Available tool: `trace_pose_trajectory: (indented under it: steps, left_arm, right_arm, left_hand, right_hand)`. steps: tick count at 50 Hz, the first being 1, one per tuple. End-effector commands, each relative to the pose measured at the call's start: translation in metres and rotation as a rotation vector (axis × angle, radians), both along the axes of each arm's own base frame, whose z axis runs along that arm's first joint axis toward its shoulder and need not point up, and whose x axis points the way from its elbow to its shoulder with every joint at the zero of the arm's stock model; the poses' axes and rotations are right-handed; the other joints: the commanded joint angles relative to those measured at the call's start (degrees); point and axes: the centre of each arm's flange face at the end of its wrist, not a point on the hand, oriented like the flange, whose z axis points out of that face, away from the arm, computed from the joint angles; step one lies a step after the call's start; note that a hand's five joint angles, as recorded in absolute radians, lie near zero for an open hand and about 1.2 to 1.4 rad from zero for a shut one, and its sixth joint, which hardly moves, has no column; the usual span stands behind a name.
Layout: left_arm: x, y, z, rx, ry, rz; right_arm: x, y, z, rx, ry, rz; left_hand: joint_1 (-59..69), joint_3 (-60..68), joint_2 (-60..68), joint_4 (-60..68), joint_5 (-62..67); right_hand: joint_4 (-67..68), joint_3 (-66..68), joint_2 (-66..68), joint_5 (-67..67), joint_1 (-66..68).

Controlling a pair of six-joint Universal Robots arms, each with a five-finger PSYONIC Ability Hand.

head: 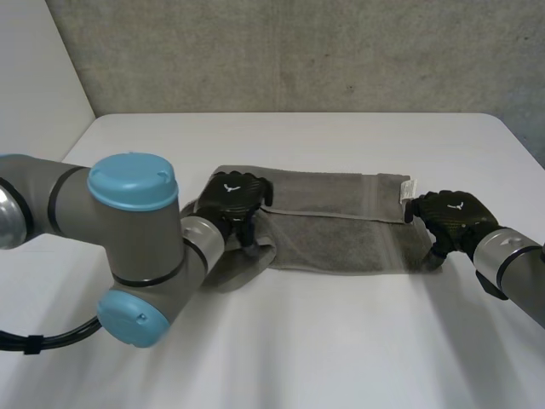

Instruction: Fold the towel.

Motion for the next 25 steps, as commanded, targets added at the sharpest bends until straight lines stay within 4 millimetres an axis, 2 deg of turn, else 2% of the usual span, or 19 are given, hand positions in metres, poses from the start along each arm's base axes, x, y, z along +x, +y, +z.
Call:
trace_pose_trajectory:
  steps: [1, 8, 25]
  left_arm:
    - [0.019, -0.013, -0.004, 0.02, -0.012, 0.054]
    - [0.023, -0.011, -0.009, 0.035, -0.022, 0.06]
    - [0.022, -0.012, -0.011, 0.035, -0.022, 0.059]
  right_arm:
    - [-0.001, -0.01, -0.022, 0.045, 0.01, 0.034]
    - [0.0, -0.016, -0.035, 0.044, 0.055, 0.066]
    - [0.002, -0.03, -0.05, 0.032, 0.087, 0.087]
  left_hand:
    - [-6.05, -5.5, -5.77, -6.32, -14.97]
    - [-6.05, -5.5, -5.77, -6.32, -14.97]
    - [-6.05, -5.5, -5.77, -6.32, -14.97]
  right_hand:
    - [-1.31, -1.3, -3.74, 0.56, -0.95]
    - [-0.13, -0.13, -2.56, 1.74, 0.22]
    - [3.74, 3.74, 1.31, 5.61, 4.09]
